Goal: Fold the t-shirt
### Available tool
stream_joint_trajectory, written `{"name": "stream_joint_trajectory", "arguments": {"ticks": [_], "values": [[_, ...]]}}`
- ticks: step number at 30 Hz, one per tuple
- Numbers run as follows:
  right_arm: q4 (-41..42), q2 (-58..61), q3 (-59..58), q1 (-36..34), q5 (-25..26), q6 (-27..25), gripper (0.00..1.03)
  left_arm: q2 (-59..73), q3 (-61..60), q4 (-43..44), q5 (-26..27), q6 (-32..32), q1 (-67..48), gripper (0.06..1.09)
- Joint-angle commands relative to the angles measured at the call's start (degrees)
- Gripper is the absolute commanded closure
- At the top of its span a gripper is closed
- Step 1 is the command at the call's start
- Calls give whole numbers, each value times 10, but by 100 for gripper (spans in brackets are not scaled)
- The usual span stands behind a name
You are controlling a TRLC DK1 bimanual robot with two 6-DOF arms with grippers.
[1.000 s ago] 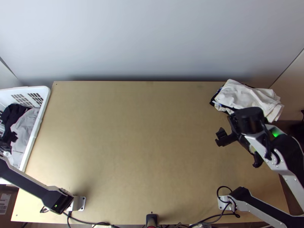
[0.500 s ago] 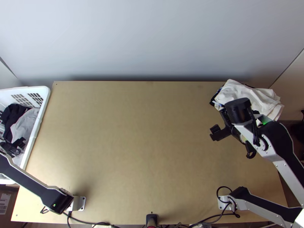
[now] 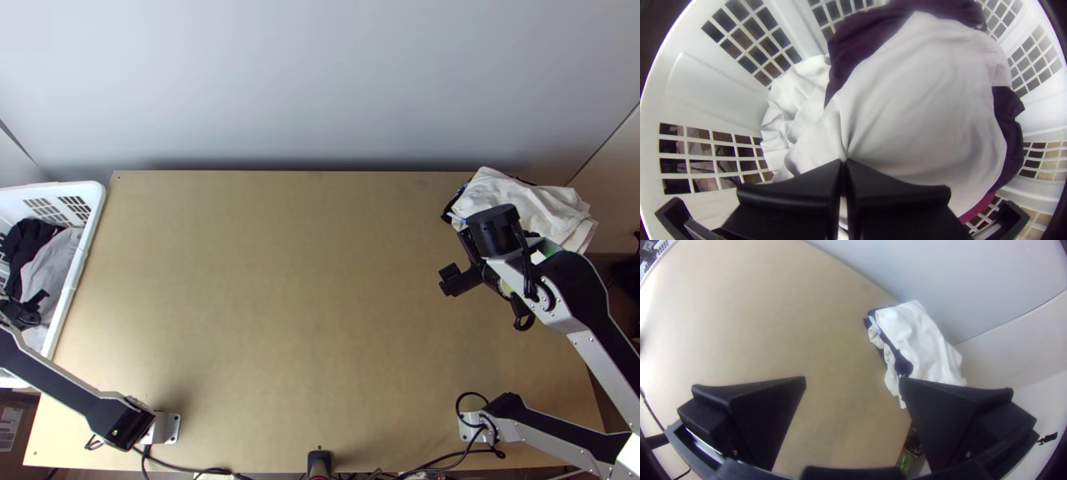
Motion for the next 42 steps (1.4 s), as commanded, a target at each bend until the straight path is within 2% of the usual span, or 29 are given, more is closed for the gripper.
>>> {"name": "stream_joint_trajectory", "arguments": {"ticks": [1, 4, 7, 13, 17, 24, 25, 28, 35, 36, 42], "values": [[2, -1, 4, 1, -1, 0, 5, -109, -41, -15, 9, -37, -2, 105], [1, -1, 8, 2, -1, -2, 5, -150, -41, -37, 26, -48, -5, 105], [1, -2, 17, 3, -1, -2, 5, -218, -37, -66, 70, -64, -7, 105], [1, -6, 29, 3, -1, -3, 5, -302, 5, -120, 94, -95, -18, 105], [1, -14, 29, 3, -1, -3, 5, -357, 48, -145, 157, -122, -19, 105], [1, -38, 26, 3, -1, -3, 5, -448, 136, -165, 211, -159, -49, 105], [1, -48, 26, 2, -1, -5, 5, -475, 156, -165, 244, -160, -68, 105], [1, -59, 24, 3, -6, -16, 5, -512, 168, -165, 285, -160, -102, 105], [0, -80, 26, -5, -10, -19, 5, -589, 171, -173, 284, -158, -215, 105], [-1, -88, 25, -12, -12, -19, 5, -611, 177, -188, 284, -156, -276, 105], [-1, -100, 24, -24, -21, -19, 5, -642, 173, -236, 284, -153, -414, 105]]}}
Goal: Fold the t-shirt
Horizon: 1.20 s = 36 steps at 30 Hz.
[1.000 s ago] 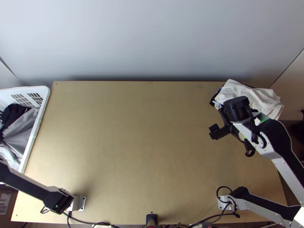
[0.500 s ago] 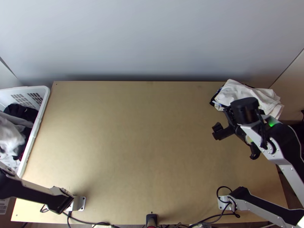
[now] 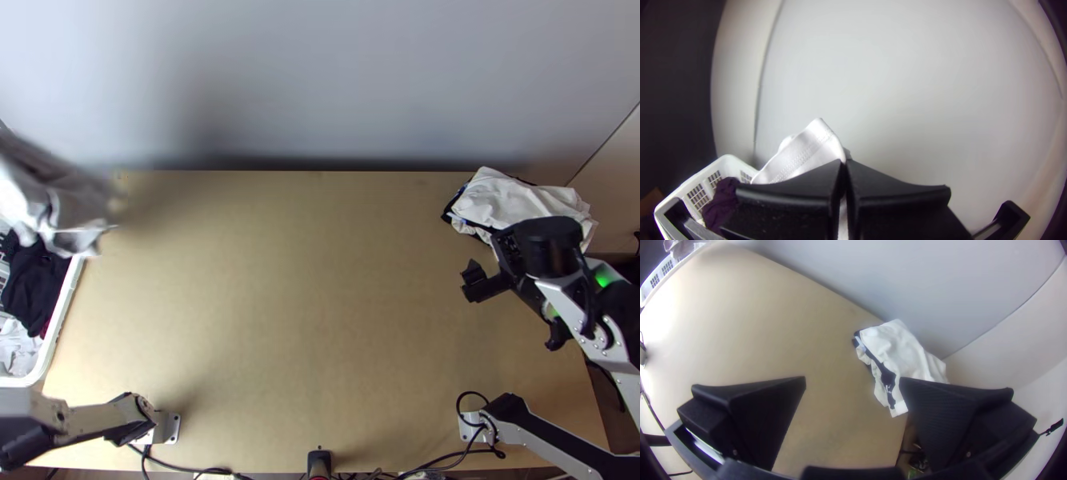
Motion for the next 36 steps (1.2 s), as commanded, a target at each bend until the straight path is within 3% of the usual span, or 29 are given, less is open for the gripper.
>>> {"name": "stream_joint_trajectory", "arguments": {"ticks": [1, 5, 13, 26, 36], "values": [[-1, -17, -1, -16, -14, 0, 5, -52, 3, -55, 3, 4, -171, 105], [-1, -20, -1, -24, -21, 2, 5, -62, -9, -104, 3, 3, -281, 105], [-1, -29, -3, -36, -29, 4, 5, -89, -107, -123, -9, 7, -470, 105], [-8, -35, -4, -56, -45, 8, 5, -127, -333, -121, -94, 48, -802, 105], [-8, -35, -11, -74, -57, 11, 5, -30, -348, -66, -131, 96, -902, 105]]}}
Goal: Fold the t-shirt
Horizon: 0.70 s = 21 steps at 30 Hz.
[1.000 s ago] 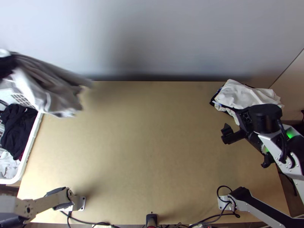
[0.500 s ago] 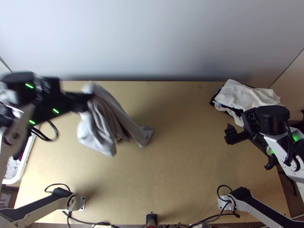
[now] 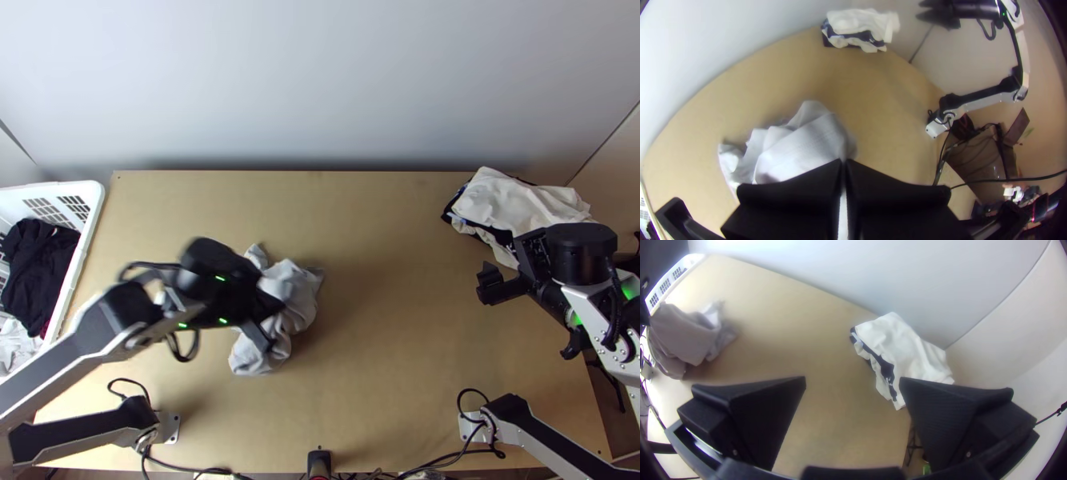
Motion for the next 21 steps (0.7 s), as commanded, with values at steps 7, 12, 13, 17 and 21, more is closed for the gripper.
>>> {"name": "stream_joint_trajectory", "arguments": {"ticks": [7, 12, 13, 17, 21], "values": [[-5, 0, -7, -29, -13, 4, 5, 178, 59, 85, -27, 32, -118, 105], [-7, 1, -13, -40, -15, 4, 5, 258, 131, 102, -26, 31, -151, 105], [-7, 0, -16, -42, -15, 4, 5, 272, 144, 104, -26, 31, -158, 105], [-6, 2, -28, -53, -21, 11, 5, 330, 193, 113, -26, 31, -173, 104], [-6, 8, -35, -64, -40, 19, 5, 372, 229, 119, -26, 40, -179, 60]]}}
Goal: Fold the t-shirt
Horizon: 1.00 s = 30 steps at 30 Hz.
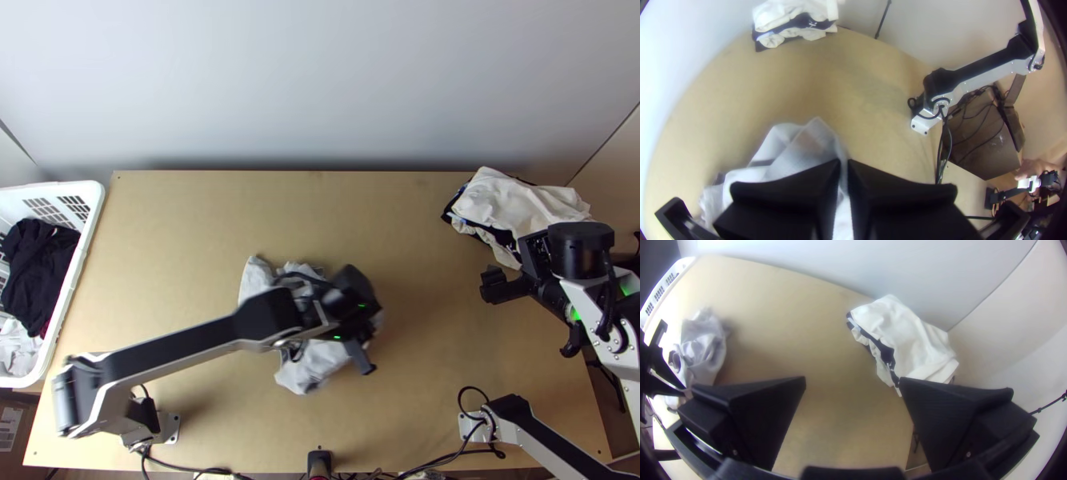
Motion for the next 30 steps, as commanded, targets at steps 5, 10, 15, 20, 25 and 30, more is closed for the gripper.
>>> {"name": "stream_joint_trajectory", "arguments": {"ticks": [5, 10, 15, 20, 25, 30], "values": [[5, 8, -26, -4, -18, 7, 5, 71, 109, -19, -2, 29, -18, 18], [20, 16, -21, 16, -18, -12, 5, 11, 100, -34, -2, 66, 2, 10], [17, 16, -22, 91, -19, -28, 5, -68, 34, -81, -2, 91, 41, 10], [13, 29, -46, 182, -39, -43, 7, -161, -69, -110, -2, 110, 100, 10], [3, 63, -67, 261, -123, -30, 7, -219, -136, -151, -2, 131, 175, 10], [44, 91, -86, 294, -184, -23, 7, -238, -166, -156, -2, 135, 223, 11]]}}
